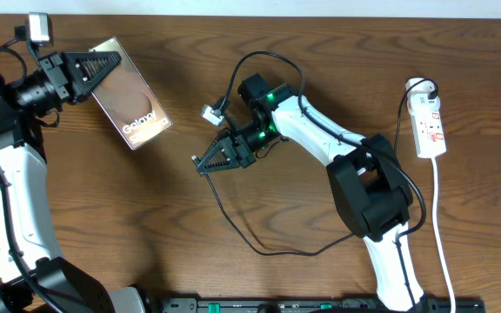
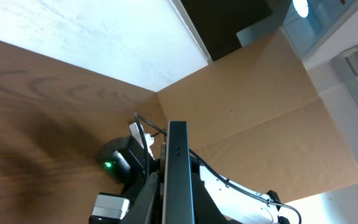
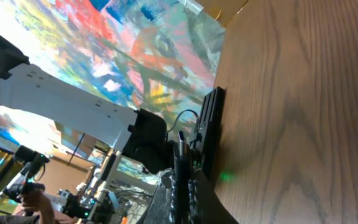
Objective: Plug charger to phone and switch on socket
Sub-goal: 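Carry the plug with the right gripper to the phone's bottom edge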
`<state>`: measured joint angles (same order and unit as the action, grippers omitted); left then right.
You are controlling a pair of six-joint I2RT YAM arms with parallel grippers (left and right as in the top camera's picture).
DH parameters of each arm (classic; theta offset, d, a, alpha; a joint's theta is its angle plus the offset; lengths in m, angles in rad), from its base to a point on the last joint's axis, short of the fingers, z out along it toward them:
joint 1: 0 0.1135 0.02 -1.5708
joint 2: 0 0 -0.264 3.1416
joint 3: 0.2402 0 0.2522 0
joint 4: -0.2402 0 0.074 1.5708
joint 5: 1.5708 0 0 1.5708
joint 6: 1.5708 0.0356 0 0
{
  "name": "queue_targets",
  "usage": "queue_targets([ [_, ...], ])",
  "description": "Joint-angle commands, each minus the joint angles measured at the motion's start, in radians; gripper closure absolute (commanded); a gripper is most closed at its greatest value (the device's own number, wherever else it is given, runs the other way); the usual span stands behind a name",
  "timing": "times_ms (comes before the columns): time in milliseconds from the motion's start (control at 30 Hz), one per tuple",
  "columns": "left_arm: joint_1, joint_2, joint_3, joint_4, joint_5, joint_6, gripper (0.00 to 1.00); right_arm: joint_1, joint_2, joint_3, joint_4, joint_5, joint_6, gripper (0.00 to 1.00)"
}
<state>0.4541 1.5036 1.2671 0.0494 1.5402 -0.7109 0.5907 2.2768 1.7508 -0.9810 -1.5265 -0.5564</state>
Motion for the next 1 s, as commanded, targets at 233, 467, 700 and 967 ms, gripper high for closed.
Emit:
queue_targets([
  [233, -0.003, -0.007, -0.031, -0.002, 0.031, 0.042, 0.93, 0.009, -0.129, 0.037, 0.010, -0.036, 0.001, 0.99],
  [467, -0.049, -0.007, -0.074, -0.002, 0.030, 0.091, 0.93, 0.046, -0.149, 0.037, 0.055, -0.036, 0.002, 0.99],
  [700, -0.090, -0.007, -0.080, -0.002, 0.011, 0.095, 0.92, 0.066, -0.149, 0.037, 0.067, -0.036, 0.002, 0.99],
  [967, -0.092, -0.007, -0.081, -0.002, 0.011, 0.101, 0.93, 0.066, -0.149, 0.037, 0.074, -0.036, 0.002, 0.99],
])
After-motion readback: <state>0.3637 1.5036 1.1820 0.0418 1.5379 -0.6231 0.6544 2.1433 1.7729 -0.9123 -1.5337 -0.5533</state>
